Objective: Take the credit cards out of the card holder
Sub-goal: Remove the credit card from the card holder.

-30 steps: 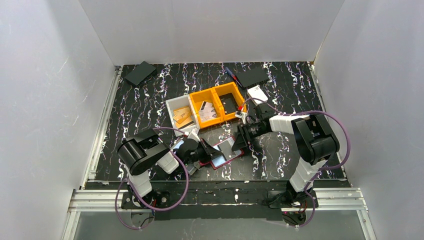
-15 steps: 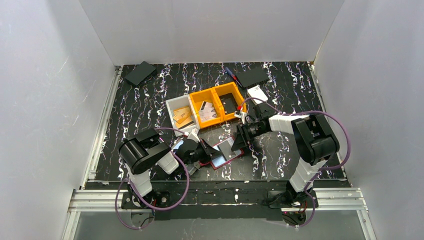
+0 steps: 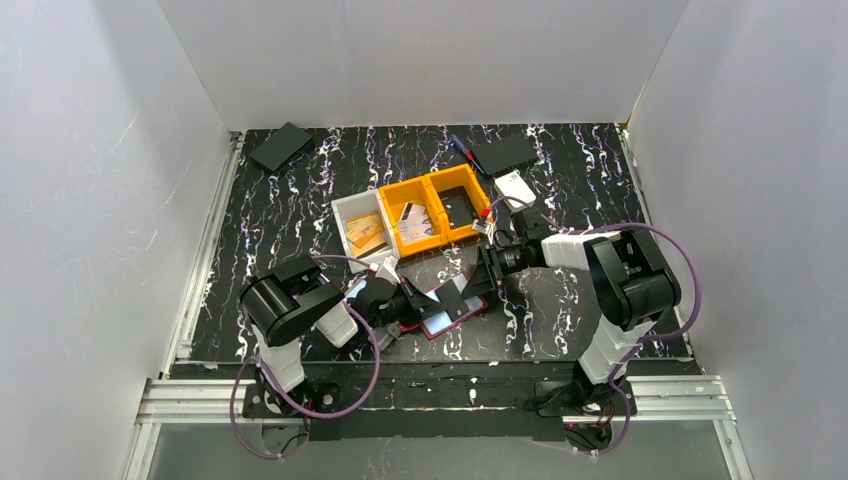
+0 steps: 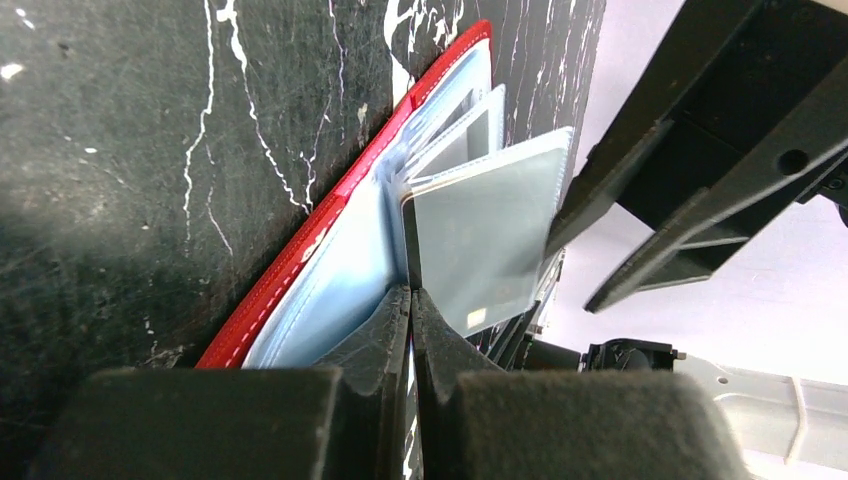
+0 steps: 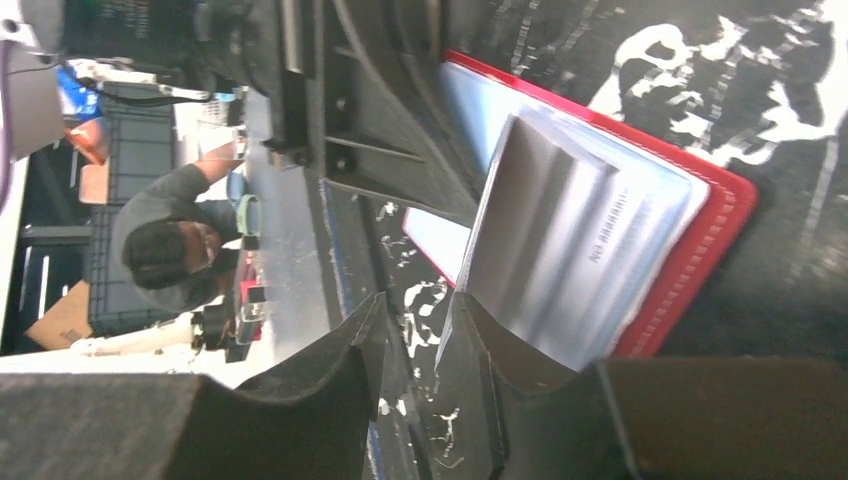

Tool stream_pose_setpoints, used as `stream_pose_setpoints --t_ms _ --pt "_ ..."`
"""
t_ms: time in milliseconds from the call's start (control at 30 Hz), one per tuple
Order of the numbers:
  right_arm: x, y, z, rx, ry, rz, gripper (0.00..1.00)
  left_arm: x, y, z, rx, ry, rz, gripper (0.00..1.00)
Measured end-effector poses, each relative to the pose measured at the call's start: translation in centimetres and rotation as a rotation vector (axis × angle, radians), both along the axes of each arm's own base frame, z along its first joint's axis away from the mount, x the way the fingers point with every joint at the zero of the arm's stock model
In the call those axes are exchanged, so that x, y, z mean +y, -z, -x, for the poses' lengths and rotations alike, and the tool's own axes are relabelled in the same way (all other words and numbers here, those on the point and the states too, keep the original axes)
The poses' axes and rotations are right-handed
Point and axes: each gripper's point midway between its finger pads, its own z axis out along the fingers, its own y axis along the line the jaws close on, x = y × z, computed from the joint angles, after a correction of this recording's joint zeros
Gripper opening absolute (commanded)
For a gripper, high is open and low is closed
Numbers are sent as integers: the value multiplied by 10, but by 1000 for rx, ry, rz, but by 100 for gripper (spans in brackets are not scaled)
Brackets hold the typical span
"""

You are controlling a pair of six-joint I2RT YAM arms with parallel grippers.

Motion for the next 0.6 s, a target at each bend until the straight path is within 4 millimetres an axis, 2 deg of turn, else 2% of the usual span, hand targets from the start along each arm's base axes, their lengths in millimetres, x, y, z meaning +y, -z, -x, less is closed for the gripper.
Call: stream_pose_setpoints --t_ms 133,300,367,500,567,600 --pt "6 -11 3 9 -19 -48 36 -2 -1 0 0 7 3 0" --pt "6 1 3 -18 -7 17 34 -7 0 0 -2 24 1 0" --pt "4 8 1 -33 3 55 27 -8 0 0 -2 27 2 0" --pt "-2 21 -3 -59 25 130 2 -9 -1 1 -2 33 5 0" --pt "-4 23 -3 -54 30 144 1 -9 -1 1 -4 34 6 1" --pt "-4 24 -3 -54 33 147 1 -10 -1 1 -7 34 8 8"
